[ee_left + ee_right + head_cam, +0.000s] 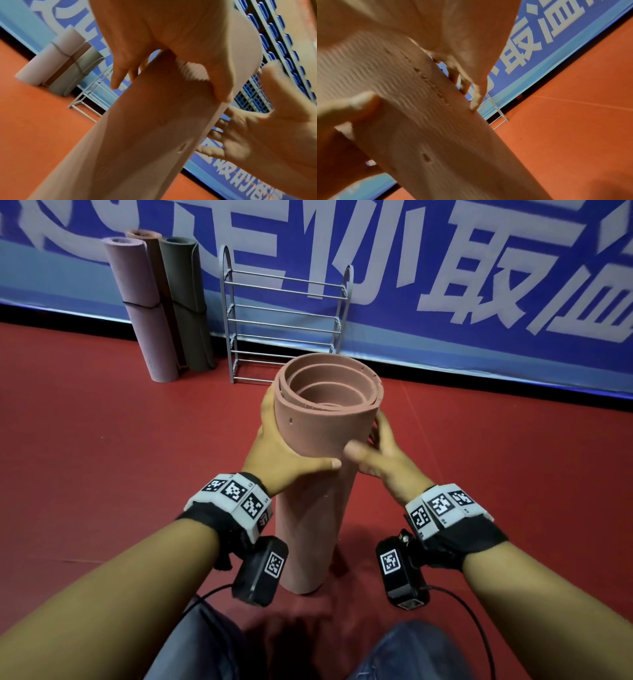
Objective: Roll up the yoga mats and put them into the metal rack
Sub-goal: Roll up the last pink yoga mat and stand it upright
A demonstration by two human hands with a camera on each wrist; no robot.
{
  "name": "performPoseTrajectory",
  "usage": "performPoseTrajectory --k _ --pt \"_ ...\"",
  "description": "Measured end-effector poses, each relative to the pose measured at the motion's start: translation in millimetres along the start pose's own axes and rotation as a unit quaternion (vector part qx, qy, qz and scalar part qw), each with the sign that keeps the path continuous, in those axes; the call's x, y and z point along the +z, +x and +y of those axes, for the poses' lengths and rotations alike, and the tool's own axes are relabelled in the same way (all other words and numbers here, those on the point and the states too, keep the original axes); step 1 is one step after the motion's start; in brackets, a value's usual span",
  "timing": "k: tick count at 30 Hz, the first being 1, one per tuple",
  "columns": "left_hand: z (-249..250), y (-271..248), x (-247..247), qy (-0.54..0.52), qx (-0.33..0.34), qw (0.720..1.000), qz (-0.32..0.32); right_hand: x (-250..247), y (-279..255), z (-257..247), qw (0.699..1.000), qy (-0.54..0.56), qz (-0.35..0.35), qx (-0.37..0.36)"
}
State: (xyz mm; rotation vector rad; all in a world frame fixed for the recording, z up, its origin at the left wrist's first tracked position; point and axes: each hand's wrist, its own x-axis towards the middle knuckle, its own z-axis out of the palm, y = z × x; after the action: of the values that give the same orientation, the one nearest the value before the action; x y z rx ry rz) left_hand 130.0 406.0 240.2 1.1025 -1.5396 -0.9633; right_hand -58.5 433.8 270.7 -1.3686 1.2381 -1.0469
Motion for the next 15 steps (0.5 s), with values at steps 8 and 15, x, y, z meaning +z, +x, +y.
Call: performPoseTrajectory --k 8,15 --pt "2.0 15.4 -12.5 -0.006 -0.012 0.997 0.078 -5.5 -1.5 95.3 0.972 -0.201 -0.065 0.107" --pt "7.7 41.5 -26.5 -0.128 -0.039 0.985 0.111 15.7 7.6 132.1 0.981 -0.162 -0.033 0.105"
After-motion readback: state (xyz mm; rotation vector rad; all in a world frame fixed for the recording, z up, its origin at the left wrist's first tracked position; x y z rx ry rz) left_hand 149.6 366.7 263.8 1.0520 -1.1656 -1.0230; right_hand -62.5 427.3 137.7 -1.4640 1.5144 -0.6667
